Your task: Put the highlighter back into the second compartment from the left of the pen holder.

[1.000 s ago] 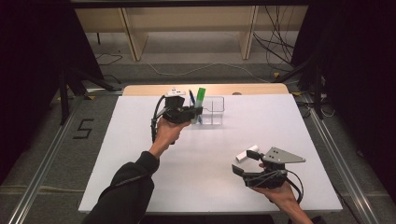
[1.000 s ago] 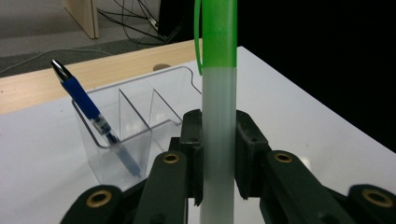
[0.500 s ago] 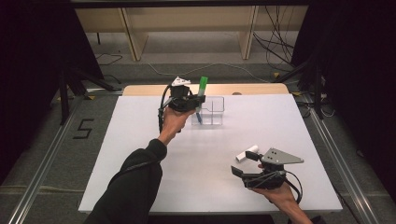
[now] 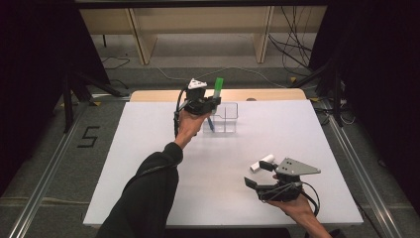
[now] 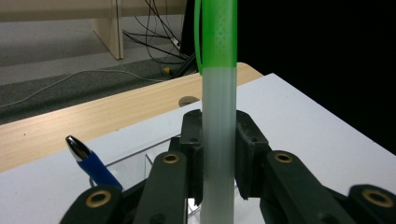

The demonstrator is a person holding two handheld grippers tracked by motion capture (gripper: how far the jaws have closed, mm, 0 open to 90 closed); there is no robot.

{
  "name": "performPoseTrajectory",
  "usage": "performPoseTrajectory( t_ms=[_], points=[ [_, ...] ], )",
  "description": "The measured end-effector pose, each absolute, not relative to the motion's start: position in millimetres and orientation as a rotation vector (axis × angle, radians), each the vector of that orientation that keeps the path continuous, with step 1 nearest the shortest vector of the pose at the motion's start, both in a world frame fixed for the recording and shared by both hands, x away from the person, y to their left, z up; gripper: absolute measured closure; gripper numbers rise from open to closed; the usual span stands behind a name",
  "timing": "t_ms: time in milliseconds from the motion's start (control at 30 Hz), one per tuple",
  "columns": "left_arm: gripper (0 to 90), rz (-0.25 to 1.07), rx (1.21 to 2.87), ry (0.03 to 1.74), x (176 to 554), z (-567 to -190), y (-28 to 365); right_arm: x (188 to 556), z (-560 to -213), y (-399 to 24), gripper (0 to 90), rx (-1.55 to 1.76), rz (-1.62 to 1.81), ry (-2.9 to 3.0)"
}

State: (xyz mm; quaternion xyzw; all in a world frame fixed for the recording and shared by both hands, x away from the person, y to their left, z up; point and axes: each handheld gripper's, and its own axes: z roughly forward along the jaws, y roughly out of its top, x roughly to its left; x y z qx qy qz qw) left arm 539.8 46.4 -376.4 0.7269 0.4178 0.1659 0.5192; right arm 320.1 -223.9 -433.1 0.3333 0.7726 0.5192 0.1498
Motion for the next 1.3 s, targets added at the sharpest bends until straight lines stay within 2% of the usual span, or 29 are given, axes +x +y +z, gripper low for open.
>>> performPoseTrajectory(
  t_ms=[1300],
  points=[
    [75.6,0.443,1.746,1.061,562,-402,22,317,-434,-220,23.2,0.907,1.481,2.259]
  ],
)
